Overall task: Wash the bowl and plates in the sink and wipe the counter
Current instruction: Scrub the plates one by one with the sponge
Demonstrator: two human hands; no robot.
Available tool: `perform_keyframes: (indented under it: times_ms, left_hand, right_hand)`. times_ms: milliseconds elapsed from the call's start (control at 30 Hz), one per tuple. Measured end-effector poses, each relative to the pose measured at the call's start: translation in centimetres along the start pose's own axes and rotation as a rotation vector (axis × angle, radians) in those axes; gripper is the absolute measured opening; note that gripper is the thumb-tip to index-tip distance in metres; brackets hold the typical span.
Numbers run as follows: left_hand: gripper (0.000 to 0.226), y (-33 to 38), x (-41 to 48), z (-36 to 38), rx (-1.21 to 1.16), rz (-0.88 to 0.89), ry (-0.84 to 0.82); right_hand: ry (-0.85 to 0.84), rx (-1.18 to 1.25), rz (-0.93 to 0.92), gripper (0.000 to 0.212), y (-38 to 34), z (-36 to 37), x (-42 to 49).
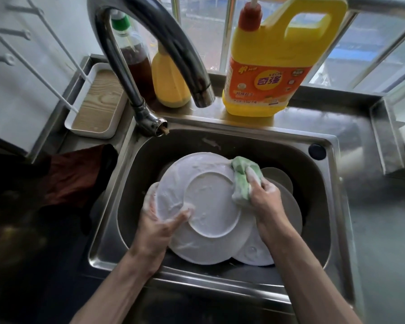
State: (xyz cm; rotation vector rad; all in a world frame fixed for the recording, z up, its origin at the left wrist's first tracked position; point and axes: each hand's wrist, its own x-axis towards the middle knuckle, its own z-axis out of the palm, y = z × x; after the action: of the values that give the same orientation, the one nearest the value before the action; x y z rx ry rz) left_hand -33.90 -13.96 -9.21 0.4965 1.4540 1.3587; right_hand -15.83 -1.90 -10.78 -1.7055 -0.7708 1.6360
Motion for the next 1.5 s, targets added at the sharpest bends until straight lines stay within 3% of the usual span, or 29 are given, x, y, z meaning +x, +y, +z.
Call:
perform_keyframes:
  times_ms: [133,300,400,467,533,667,800,867,967,1133,1267,1400,1500]
  left_hand:
    - [0.074,0.2,0.6,-0.6,0.081,0.042,-0.078]
    - [0.085,0.5,1.2,-0.6,0.119,0.069,-0.086]
    - [0.082,0.7,1.7,-0.7,0.151,0.076,-0.111]
    - [0.075,0.7,1.7,-0.7,0.150,0.074,-0.124]
    - [0.074,0.5,1.7,-0.7,0.142,0.091,-0.103]
    - [0.066,1.0,1.4,-0.6,0.031,0.116,-0.016]
    - [0.069,1.9,2.1,-0.6,-0.072,0.156,0.057]
    - [0.072,1.8,2.1,-0.4,-0.079,0.126,0.042]
    - [0.066,1.1,1.6,-0.9,-0.062,0.023,-0.070]
    - [0.074,1.0,3.3,-2.3,0.052,-0.067,-0.160]
    - [0.065,1.5,4.7,-1.0,0.101,-0.092,-0.202]
    - [0.064,0.6,4.4,-1.0,0.134,-0.057,-0.154]
    - [0.050,0.1,3.0,-0.8,0.088,-0.042,-0.057]
  right_hand:
    - [-0.106,-0.111,-0.059,0.032,-1.3,1.2,1.1]
    - [-0.300,-0.380,-0.346,0.030,-3.9,3.8,1.7]
    - [-0.432,-0.590,-0.450,0.054,-4.5,5.3,2.0]
    - [-0.459,-0.681,-0.474,0.058,-4.1,6.1,1.7]
    - [-0.454,-0.643,-0.460,0.061,-4.1,6.1,1.8]
    - [-0.238,-0.385,-0.318,0.030,-4.1,4.0,2.8]
    - [-0.160,-0.126,0.029,0.041,-1.9,2.3,2.4]
    - [-0.140,-0.043,0.093,0.046,-1.4,2.5,2.1]
    - [-0.135,-0.037,-0.030,0.047,-2.0,2.3,2.2]
    - [-0.374,-0.313,-0.273,0.031,-3.2,1.2,3.4]
    - [-0.473,-0.451,-0.405,0.014,-3.5,3.5,2.6]
    - [-0.379,-0.769,-0.538,0.037,-2.5,5.4,2.4]
    - [-0.310,-0.628,-0.462,0.043,-1.8,5.2,2.9]
